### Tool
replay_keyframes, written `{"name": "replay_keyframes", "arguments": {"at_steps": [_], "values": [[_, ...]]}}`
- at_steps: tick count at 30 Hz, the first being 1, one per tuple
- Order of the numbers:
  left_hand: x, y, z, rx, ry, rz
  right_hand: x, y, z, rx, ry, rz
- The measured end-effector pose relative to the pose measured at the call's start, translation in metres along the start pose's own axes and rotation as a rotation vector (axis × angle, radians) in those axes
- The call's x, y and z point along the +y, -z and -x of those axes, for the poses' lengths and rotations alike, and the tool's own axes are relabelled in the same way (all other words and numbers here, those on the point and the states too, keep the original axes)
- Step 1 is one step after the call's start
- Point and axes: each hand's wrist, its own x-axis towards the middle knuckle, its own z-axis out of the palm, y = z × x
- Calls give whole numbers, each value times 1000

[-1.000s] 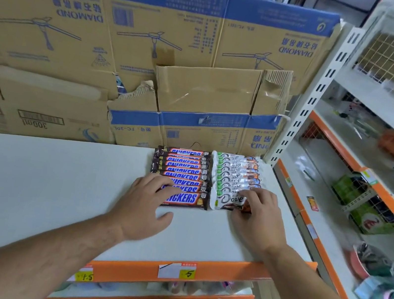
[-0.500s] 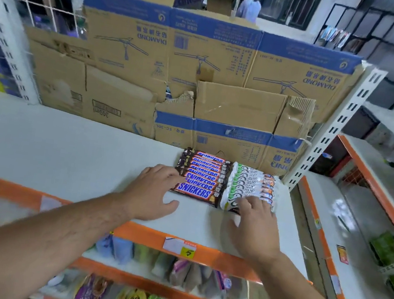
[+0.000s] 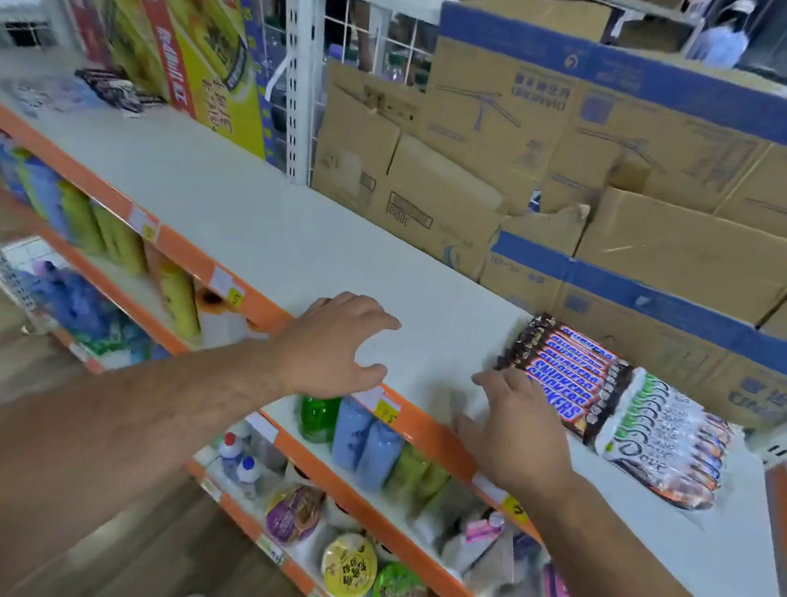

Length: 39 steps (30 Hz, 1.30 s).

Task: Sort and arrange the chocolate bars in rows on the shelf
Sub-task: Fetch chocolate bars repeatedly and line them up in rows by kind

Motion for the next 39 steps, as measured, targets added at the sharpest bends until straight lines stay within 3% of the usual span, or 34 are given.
{"name": "replay_keyframes", "arguments": {"at_steps": [6,20,30,39], "values": [[-89,30,19,23,40,-7,-87,-17,-49,-38,46,-2],[-373,138,76,154,168,-37,-365,-90,-206,-128,186,9],[-530,165,80,197,336,-23,-491,-155,-341,-173,341,-26],[-679,204,11,147,376,-88,-581,-209,-508,-244,408,-66]]}}
